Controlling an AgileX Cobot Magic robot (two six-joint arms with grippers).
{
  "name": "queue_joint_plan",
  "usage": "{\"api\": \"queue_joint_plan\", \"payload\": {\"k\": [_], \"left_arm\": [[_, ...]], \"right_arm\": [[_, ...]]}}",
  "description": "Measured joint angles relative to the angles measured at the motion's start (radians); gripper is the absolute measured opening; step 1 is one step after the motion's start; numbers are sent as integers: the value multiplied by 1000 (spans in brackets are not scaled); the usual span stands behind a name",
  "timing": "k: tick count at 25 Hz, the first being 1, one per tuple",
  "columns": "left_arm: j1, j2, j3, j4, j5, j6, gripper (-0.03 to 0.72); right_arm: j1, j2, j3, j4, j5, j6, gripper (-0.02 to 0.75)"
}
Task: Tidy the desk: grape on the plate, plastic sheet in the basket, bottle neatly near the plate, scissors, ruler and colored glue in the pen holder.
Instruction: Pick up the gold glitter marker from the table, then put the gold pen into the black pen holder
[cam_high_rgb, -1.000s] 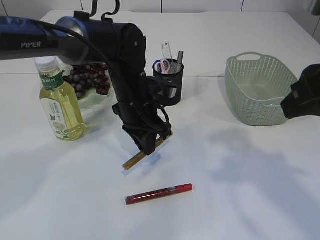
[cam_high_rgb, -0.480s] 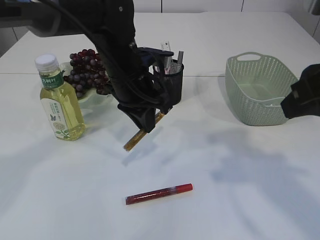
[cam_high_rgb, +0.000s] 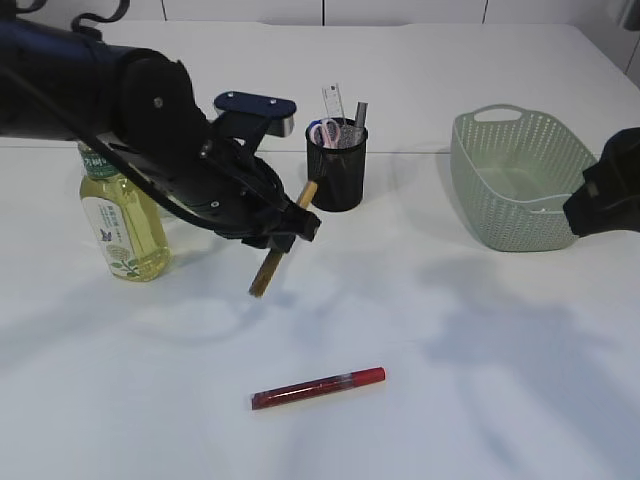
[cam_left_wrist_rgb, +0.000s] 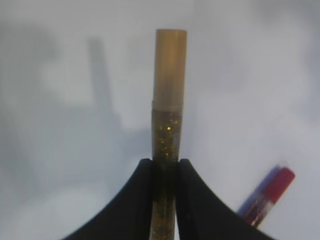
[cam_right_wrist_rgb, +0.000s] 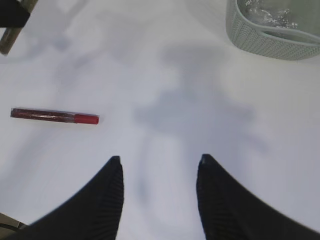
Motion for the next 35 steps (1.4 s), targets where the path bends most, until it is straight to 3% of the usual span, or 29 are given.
{"api": "queue_joint_plan", "payload": {"k": [4,19,27,35], "left_arm": [[0,-43,54,0,-240,-2,97],[13,34,53,2,-1012,-4,97],[42,197,-147,10,-1055,-4,97],[58,349,-309,10,-970,-4,97]], "right_arm": [[0,0,0,-8,0,0,384],[0,0,0,-32,-26,0,384],[0,0,0,-49,-59,0,384],[0,0,0,-61,-69,0,384]]}}
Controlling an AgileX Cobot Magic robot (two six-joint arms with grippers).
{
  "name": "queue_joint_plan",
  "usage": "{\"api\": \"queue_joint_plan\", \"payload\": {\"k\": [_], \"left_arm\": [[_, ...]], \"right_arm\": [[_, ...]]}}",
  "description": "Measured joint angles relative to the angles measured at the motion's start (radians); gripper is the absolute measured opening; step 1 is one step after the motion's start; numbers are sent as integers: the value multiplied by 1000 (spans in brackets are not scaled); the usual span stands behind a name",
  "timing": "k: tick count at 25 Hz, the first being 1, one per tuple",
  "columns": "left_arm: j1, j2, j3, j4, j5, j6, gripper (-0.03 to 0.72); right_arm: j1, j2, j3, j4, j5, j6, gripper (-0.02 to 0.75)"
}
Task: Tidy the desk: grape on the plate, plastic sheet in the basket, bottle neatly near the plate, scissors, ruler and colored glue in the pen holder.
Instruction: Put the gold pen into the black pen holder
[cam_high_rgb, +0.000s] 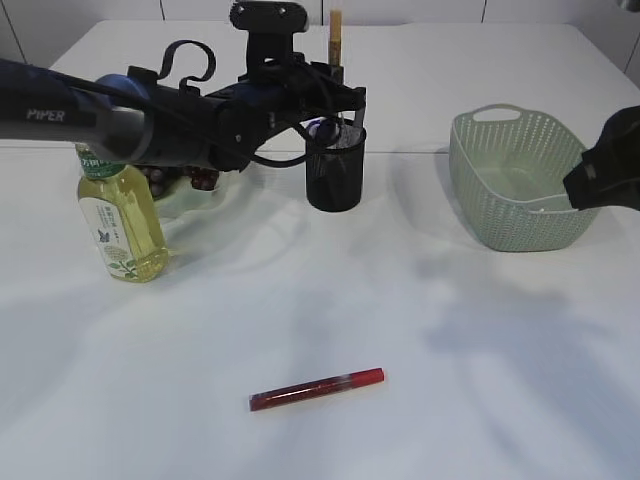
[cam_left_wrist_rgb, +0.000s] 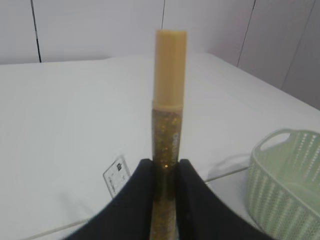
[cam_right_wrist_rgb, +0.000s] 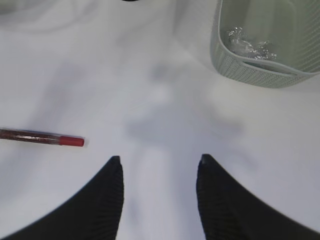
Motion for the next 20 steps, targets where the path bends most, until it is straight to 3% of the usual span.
{"api": "queue_joint_plan", "payload": {"k": [10,20], "left_arm": [[1,87,-86,17,28,0,100],[10,94,-92,22,32,0,108]], "right_arm": [[0,0,0,-10,-12,0,384],[0,0,0,-27,-16,0,384]]}}
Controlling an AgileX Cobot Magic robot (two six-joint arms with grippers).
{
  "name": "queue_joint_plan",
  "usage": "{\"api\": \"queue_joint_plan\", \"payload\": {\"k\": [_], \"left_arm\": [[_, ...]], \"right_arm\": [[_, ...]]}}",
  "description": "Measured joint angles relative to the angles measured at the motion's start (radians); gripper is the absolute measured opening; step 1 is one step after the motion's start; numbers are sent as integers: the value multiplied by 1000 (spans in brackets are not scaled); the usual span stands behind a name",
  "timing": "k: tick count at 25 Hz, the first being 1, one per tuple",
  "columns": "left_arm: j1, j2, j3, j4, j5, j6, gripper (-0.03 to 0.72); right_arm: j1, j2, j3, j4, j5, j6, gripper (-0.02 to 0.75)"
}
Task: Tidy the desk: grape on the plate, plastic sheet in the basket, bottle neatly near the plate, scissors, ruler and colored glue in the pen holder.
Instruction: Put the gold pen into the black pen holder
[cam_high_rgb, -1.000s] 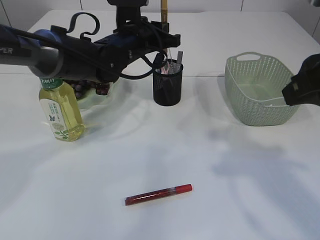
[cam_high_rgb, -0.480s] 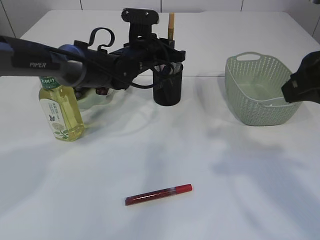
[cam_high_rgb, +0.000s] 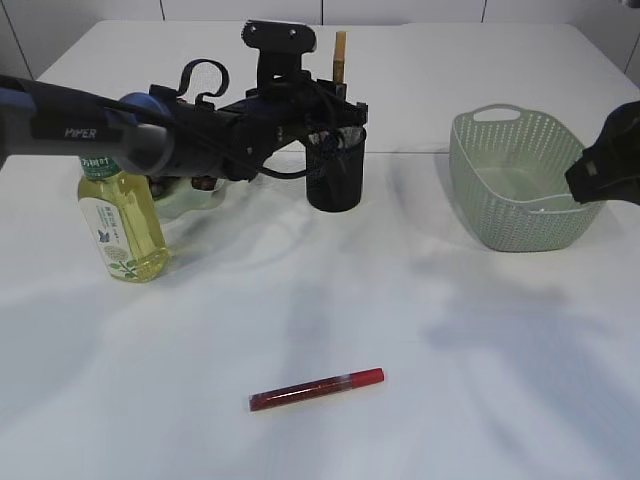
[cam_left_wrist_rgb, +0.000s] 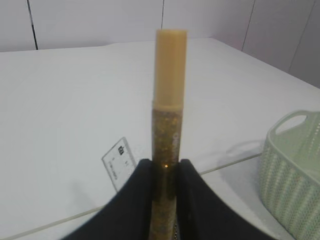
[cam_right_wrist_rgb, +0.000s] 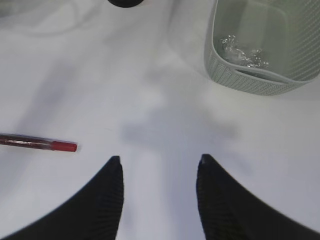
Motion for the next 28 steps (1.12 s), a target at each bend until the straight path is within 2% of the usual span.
{"api": "queue_joint_plan", "payload": {"k": [11,16,19,23,28], "left_arm": [[11,1,0,1,19,-4,142],[11,1,-10,2,47,-24,234],[11,1,-10,2,62,-29,260],[11,-24,-10,2,179,-29,264],[11,-140,-10,5,491,-29,257]], "right_arm": [[0,0,2,-4,-2,0,384],[0,0,2,-6,-3,0,384],[0,0,2,-6,-5,0,384],[0,0,2,-6,-7,0,384],[0,0,2,-6,-18,5,384]]}}
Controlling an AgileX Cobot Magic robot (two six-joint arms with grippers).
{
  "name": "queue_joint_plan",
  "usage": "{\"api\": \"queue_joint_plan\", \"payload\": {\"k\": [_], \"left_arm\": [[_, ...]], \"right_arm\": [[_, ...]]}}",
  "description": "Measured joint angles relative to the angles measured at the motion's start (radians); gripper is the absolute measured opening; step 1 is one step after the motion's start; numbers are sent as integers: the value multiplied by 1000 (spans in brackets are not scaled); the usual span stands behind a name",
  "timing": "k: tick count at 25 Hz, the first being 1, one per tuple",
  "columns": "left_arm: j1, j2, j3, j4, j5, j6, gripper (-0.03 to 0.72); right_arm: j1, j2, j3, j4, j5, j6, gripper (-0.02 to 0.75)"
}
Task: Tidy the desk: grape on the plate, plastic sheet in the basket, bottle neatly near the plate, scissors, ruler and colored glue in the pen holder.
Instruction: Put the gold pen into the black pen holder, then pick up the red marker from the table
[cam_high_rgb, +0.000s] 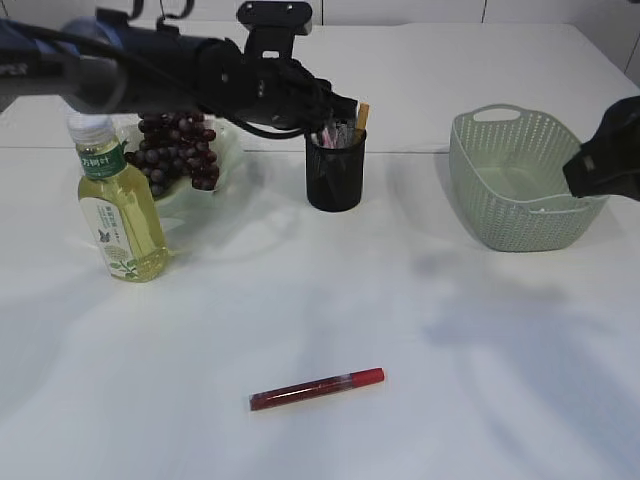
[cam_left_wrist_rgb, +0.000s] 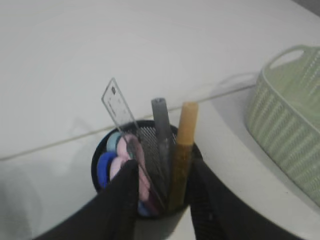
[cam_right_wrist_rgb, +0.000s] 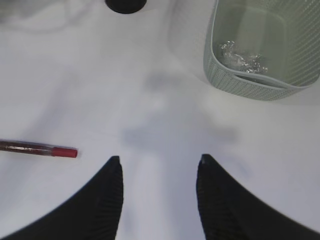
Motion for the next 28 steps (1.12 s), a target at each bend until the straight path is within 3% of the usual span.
{"api": "queue_joint_plan", "payload": {"k": [6,14,23,28], "left_arm": [[0,-159,0,4,453,52,246],[-33,-233,-1,-56,1068,331,239],[-217,-225,-1,-53,1122,388,247],[-286,-201,70,-20,1122,390,248]], "right_arm": [[0,0,0,2,-6,12,384],[0,0,0,74,82,80,384],[0,0,0,141,346,155,384],[0,0,0,157,376,158,384]]}}
